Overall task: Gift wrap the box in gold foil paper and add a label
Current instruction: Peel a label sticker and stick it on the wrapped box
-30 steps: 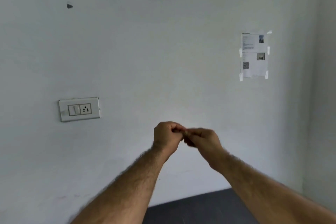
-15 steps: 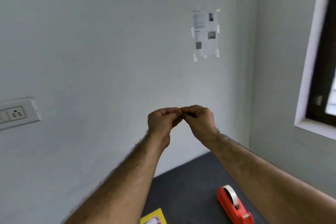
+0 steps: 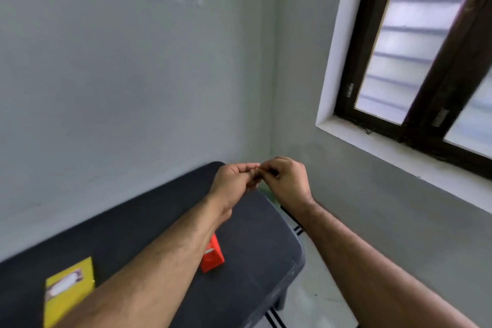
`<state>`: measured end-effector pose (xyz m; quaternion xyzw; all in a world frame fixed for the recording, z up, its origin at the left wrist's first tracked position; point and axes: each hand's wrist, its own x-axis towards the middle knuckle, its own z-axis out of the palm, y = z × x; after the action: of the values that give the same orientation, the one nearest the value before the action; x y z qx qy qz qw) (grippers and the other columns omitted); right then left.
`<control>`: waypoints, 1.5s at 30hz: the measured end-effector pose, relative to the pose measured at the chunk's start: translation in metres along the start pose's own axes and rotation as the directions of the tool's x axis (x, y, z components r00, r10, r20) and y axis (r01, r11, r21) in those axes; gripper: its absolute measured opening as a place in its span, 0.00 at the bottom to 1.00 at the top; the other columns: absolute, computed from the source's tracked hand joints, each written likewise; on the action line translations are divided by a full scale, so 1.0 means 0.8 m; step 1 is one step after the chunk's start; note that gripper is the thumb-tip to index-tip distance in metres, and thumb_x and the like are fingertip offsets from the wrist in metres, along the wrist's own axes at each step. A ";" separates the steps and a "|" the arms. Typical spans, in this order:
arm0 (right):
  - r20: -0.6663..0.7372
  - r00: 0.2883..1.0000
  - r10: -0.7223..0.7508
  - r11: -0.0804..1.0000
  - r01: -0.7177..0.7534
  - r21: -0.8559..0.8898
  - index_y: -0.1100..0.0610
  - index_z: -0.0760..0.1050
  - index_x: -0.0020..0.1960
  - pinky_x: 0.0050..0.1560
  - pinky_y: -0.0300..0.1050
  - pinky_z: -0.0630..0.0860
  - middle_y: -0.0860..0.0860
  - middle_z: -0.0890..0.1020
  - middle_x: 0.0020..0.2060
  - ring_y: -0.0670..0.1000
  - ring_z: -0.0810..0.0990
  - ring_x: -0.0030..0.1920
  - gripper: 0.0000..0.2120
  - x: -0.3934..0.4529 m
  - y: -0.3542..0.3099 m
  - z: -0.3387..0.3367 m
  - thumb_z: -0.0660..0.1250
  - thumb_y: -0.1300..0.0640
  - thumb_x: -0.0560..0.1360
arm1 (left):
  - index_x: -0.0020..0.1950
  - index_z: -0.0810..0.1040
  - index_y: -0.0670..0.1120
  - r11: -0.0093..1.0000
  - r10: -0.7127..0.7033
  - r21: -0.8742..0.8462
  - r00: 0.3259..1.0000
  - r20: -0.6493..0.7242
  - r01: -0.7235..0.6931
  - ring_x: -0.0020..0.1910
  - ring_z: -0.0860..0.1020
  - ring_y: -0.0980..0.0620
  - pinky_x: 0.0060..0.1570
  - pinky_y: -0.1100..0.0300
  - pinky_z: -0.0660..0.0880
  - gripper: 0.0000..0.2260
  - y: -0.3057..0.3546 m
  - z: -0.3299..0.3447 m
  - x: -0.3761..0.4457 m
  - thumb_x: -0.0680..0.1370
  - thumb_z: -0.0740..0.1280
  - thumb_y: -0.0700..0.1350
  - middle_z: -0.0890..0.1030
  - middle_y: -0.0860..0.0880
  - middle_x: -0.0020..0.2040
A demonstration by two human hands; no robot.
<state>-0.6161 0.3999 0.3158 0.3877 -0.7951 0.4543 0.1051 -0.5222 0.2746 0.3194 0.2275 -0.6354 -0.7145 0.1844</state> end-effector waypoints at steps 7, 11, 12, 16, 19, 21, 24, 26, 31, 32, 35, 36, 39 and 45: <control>0.008 0.979 0.206 0.976 -0.206 0.069 0.55 0.86 0.45 0.45 0.37 0.76 0.46 0.85 0.40 0.47 0.82 0.41 0.05 0.019 0.109 -0.042 0.75 0.64 0.74 | 0.53 0.86 0.38 0.990 -0.076 -0.123 0.997 -0.027 0.072 0.47 0.86 0.48 0.49 0.59 0.83 0.07 -0.038 0.107 0.069 0.76 0.76 0.32 0.88 0.41 0.47; 0.065 0.972 0.225 0.973 -0.228 0.042 0.55 0.89 0.53 0.55 0.30 0.77 0.47 0.88 0.47 0.45 0.85 0.48 0.14 0.012 0.189 -0.041 0.71 0.69 0.74 | 0.50 0.85 0.37 0.980 -0.155 -0.142 0.983 -0.100 0.140 0.45 0.85 0.46 0.54 0.52 0.84 0.09 -0.089 0.154 0.109 0.72 0.78 0.29 0.87 0.41 0.44; 0.094 0.973 0.210 0.976 -0.214 0.037 0.56 0.89 0.55 0.57 0.33 0.78 0.48 0.88 0.49 0.46 0.85 0.50 0.17 0.018 0.209 -0.036 0.69 0.70 0.74 | 0.52 0.84 0.35 0.974 -0.172 -0.167 0.978 -0.122 0.150 0.45 0.85 0.46 0.55 0.51 0.83 0.10 -0.103 0.164 0.124 0.72 0.78 0.29 0.87 0.40 0.45; 0.238 0.960 0.147 0.988 -0.156 0.020 0.54 0.88 0.60 0.58 0.37 0.79 0.49 0.88 0.50 0.47 0.86 0.51 0.13 0.047 0.260 -0.020 0.74 0.65 0.77 | 0.52 0.85 0.34 0.947 -0.235 -0.266 0.954 -0.186 0.182 0.42 0.83 0.45 0.46 0.55 0.82 0.09 -0.147 0.179 0.166 0.74 0.78 0.35 0.86 0.38 0.45; 0.360 0.923 0.134 0.991 -0.135 -0.022 0.50 0.89 0.53 0.49 0.40 0.80 0.46 0.89 0.43 0.45 0.86 0.44 0.05 0.088 0.318 0.006 0.76 0.55 0.77 | 0.48 0.85 0.36 0.929 -0.305 -0.295 0.914 -0.269 0.223 0.33 0.78 0.50 0.37 0.60 0.77 0.10 -0.195 0.188 0.225 0.75 0.79 0.43 0.83 0.42 0.37; 0.379 0.915 0.137 0.991 -0.124 -0.059 0.49 0.89 0.49 0.45 0.42 0.80 0.45 0.88 0.41 0.45 0.85 0.42 0.04 0.109 0.357 0.027 0.75 0.54 0.78 | 0.48 0.84 0.35 0.930 -0.328 -0.265 0.896 -0.298 0.253 0.31 0.77 0.53 0.34 0.63 0.76 0.11 -0.218 0.194 0.265 0.77 0.78 0.43 0.83 0.45 0.35; 0.416 0.872 0.260 0.964 -0.210 -0.163 0.50 0.88 0.49 0.48 0.45 0.81 0.47 0.88 0.43 0.50 0.86 0.45 0.06 0.145 0.429 0.081 0.72 0.56 0.79 | 0.45 0.86 0.36 0.938 -0.348 -0.135 0.873 -0.342 0.321 0.34 0.79 0.52 0.40 0.56 0.81 0.09 -0.261 0.205 0.341 0.79 0.75 0.42 0.83 0.46 0.35; 0.450 0.822 0.348 0.936 -0.279 -0.215 0.51 0.88 0.53 0.53 0.47 0.82 0.49 0.89 0.47 0.54 0.86 0.49 0.08 0.160 0.462 0.107 0.69 0.57 0.80 | 0.42 0.87 0.44 0.931 -0.347 -0.018 0.872 -0.346 0.364 0.36 0.81 0.51 0.48 0.48 0.83 0.07 -0.281 0.206 0.374 0.79 0.73 0.40 0.85 0.47 0.37; 0.526 0.676 0.516 0.853 -0.458 -0.250 0.52 0.87 0.61 0.59 0.37 0.76 0.51 0.89 0.54 0.53 0.85 0.56 0.12 0.228 0.527 0.189 0.67 0.57 0.82 | 0.62 0.84 0.46 0.860 -0.444 0.077 0.814 -0.374 0.504 0.52 0.84 0.52 0.63 0.49 0.81 0.16 -0.308 0.187 0.464 0.81 0.61 0.33 0.85 0.49 0.53; 0.527 0.649 0.549 0.831 -0.495 -0.254 0.52 0.87 0.61 0.58 0.35 0.75 0.50 0.89 0.55 0.53 0.85 0.57 0.12 0.239 0.540 0.207 0.68 0.56 0.81 | 0.67 0.82 0.45 0.845 -0.462 0.076 0.793 -0.396 0.530 0.57 0.83 0.50 0.65 0.50 0.79 0.18 -0.311 0.183 0.477 0.82 0.60 0.33 0.84 0.49 0.58; 0.504 0.567 0.652 0.736 -0.635 -0.237 0.51 0.87 0.60 0.55 0.35 0.76 0.50 0.89 0.52 0.52 0.86 0.54 0.12 0.271 0.569 0.247 0.72 0.53 0.79 | 0.71 0.79 0.42 0.845 -0.473 0.014 0.760 -0.447 0.534 0.61 0.83 0.48 0.67 0.50 0.78 0.19 -0.316 0.169 0.508 0.83 0.58 0.34 0.83 0.45 0.64; 0.497 0.544 0.676 0.707 -0.669 -0.230 0.51 0.87 0.60 0.53 0.36 0.76 0.50 0.89 0.52 0.52 0.86 0.53 0.12 0.282 0.578 0.261 0.73 0.52 0.78 | 0.69 0.80 0.42 0.849 -0.473 -0.011 0.749 -0.465 0.529 0.60 0.83 0.48 0.65 0.51 0.79 0.18 -0.313 0.163 0.517 0.83 0.58 0.33 0.84 0.44 0.63; 0.508 0.488 0.710 0.660 -0.713 -0.237 0.51 0.87 0.60 0.52 0.36 0.76 0.50 0.89 0.53 0.51 0.86 0.51 0.12 0.309 0.606 0.300 0.75 0.53 0.77 | 0.65 0.83 0.42 0.858 -0.462 -0.052 0.726 -0.509 0.510 0.51 0.85 0.52 0.54 0.59 0.82 0.17 -0.307 0.150 0.537 0.82 0.59 0.33 0.85 0.45 0.59; 0.636 0.355 0.685 0.659 -0.674 -0.334 0.51 0.86 0.62 0.62 0.47 0.81 0.49 0.88 0.55 0.54 0.86 0.56 0.15 0.367 0.661 0.383 0.75 0.57 0.76 | 0.61 0.85 0.41 0.853 -0.436 -0.071 0.631 -0.642 0.517 0.51 0.85 0.49 0.58 0.54 0.82 0.15 -0.287 0.110 0.583 0.80 0.63 0.33 0.86 0.45 0.54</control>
<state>-1.1349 0.1522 -0.0439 0.1671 -0.8588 0.2604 -0.4083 -0.9520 0.1184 0.0575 0.6260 -0.4926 -0.5776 0.1786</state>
